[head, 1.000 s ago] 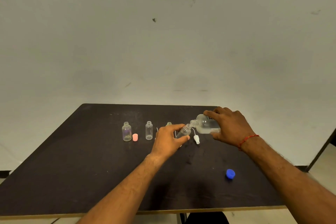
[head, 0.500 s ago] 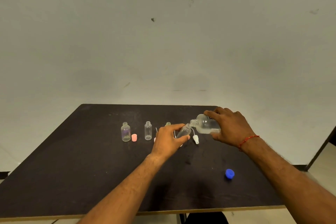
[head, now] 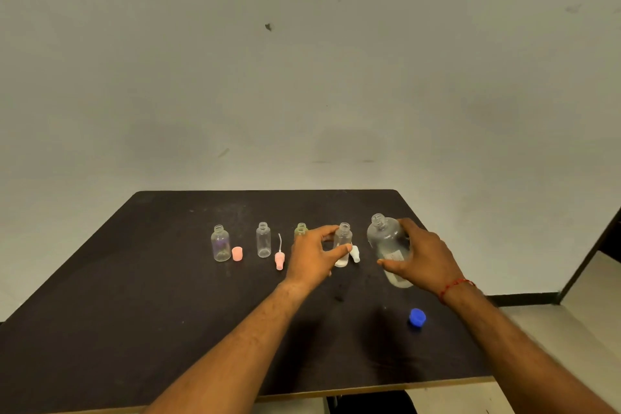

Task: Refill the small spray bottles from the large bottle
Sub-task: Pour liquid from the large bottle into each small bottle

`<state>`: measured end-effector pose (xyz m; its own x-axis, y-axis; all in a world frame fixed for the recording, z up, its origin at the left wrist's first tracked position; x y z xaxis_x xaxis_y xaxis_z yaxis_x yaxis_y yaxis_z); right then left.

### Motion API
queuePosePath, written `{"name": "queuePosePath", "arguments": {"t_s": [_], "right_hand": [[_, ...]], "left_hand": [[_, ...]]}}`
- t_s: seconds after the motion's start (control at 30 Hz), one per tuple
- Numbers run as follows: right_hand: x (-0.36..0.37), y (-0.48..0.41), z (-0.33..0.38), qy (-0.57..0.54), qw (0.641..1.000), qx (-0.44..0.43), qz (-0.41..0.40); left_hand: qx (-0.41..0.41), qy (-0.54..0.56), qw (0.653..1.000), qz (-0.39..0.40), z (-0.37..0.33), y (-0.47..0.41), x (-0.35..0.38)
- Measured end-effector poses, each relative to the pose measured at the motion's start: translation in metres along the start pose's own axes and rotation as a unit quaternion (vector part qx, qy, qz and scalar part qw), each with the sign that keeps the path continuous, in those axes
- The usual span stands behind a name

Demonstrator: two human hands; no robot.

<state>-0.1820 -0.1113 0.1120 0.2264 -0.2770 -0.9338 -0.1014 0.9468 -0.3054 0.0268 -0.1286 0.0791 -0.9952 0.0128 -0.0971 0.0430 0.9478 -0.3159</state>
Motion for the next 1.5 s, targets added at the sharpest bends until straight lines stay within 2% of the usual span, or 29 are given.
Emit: {"name": "queuePosePath", "arguments": {"t_s": [0.23,0.43,0.87,1.03,1.17,1.3,1.5], "right_hand": [[0.029,0.009,-0.036,-0.110,0.991,0.073,-0.029],[0.050,0.011,-0.055,-0.155,0.982,0.098,-0.038],[0.065,0.013,-0.061,-0.196,0.972,0.122,-0.036],[0.065,0.014,-0.055,-0.193,0.974,0.117,-0.033],[0.062,0.013,-0.050,-0.192,0.974,0.110,-0.038],[0.056,0.013,-0.041,-0.193,0.975,0.099,-0.051],[0.055,0.012,-0.025,-0.201,0.974,0.082,-0.062]], "left_hand": [[-0.084,-0.005,0.996,-0.010,0.055,-0.023,0.012],[-0.114,-0.029,0.993,-0.014,0.086,-0.045,0.016],[-0.115,-0.029,0.993,-0.020,0.104,-0.059,0.020],[-0.090,-0.053,0.994,-0.028,0.091,-0.050,0.014],[-0.019,-0.088,0.993,-0.081,0.066,-0.037,-0.005],[0.035,-0.045,0.984,-0.170,0.054,-0.017,-0.037],[0.026,-0.084,0.966,-0.243,0.059,-0.008,-0.076]]}}
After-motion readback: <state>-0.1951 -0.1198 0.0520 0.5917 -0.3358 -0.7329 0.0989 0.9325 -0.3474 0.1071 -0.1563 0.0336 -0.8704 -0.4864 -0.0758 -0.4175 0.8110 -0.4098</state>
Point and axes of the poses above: each hand's wrist, its own y-axis away from the middle knuckle, its own x-axis out of the palm, z = x × y, the point moved 10 cm from there along -y, towards the middle knuckle, and after that the axes turned 15 degrees about y, right-handed, at the moved point
